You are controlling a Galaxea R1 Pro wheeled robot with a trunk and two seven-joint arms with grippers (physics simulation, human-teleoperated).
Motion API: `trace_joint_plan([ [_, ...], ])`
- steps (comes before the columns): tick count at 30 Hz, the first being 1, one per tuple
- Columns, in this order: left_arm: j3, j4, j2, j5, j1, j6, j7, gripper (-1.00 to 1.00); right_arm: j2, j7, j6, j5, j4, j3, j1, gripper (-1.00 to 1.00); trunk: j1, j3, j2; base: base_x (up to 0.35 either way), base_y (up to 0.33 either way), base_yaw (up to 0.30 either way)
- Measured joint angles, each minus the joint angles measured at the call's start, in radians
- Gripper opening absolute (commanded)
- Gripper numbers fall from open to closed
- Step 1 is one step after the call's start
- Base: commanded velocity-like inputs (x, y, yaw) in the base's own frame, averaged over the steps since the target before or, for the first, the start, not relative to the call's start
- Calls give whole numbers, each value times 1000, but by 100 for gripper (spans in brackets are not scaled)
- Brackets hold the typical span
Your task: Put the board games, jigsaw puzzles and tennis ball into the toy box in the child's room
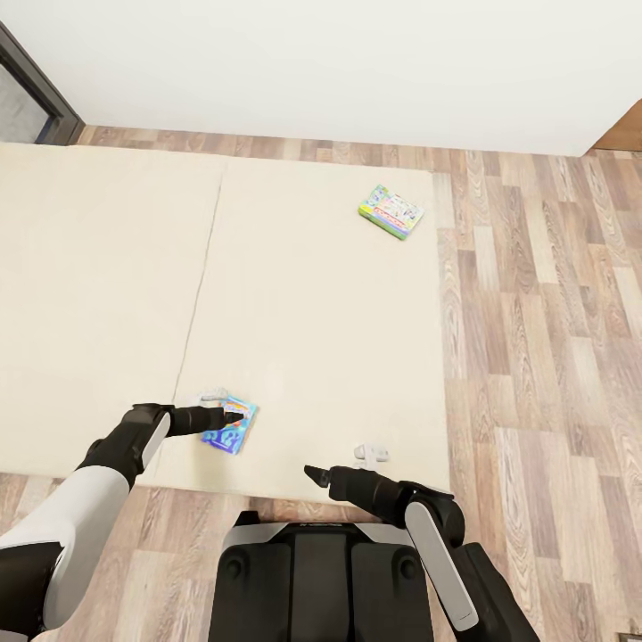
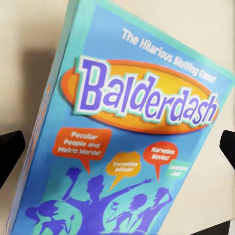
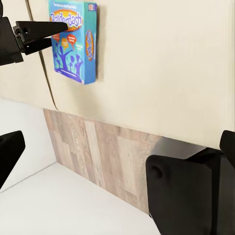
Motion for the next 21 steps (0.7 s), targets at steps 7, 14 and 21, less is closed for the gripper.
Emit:
trace_joint_plan([
  [7,0,0,0,0,0,1,0,100,0,0,0,0,0,-1,0,100,0,0,0,-36,-107,0],
  [14,0,0,0,0,0,1,-1,100,0,1,0,0,0,-1,0,100,0,0,0,-49,-135,0],
  [21,0,0,-1,1,0,1,-2,100,0,1,1,0,-1,-1,0,100,0,0,0,-24,-114,0],
])
